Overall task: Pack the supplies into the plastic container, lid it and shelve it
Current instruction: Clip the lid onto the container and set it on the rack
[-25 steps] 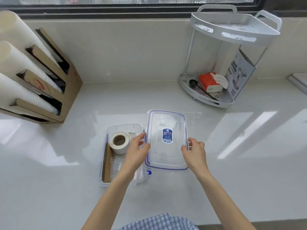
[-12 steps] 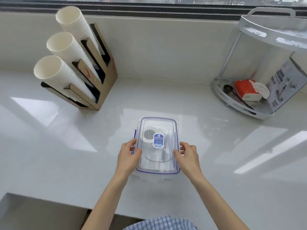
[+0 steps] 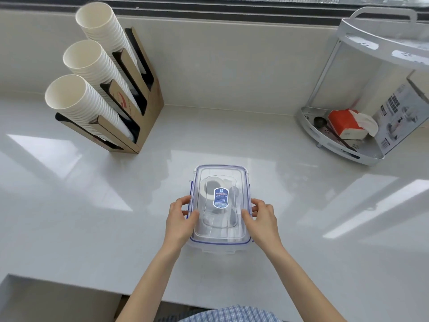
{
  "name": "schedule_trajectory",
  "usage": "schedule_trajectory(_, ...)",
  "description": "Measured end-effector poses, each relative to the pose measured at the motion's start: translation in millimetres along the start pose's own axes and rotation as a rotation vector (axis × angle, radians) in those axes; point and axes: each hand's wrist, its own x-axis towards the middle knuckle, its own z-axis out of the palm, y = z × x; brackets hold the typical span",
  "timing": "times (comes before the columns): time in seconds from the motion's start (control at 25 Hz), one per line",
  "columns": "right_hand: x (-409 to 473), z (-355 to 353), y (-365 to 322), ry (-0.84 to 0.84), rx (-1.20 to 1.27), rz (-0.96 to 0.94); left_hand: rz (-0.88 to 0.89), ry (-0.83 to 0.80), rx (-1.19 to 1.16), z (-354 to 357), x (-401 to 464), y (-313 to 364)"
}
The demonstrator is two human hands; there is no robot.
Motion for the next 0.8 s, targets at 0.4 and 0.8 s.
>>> schedule_trajectory(0.4, 1, 0, 3, -0.015, 0.115, 0.081, -0.049, -0.051, -0.033, 2, 4, -3)
schedule_trajectory(0.8, 5, -3, 19, -0.101, 0.259, 0.250, -0.052, -0.109, -0.112, -4, 7, -8)
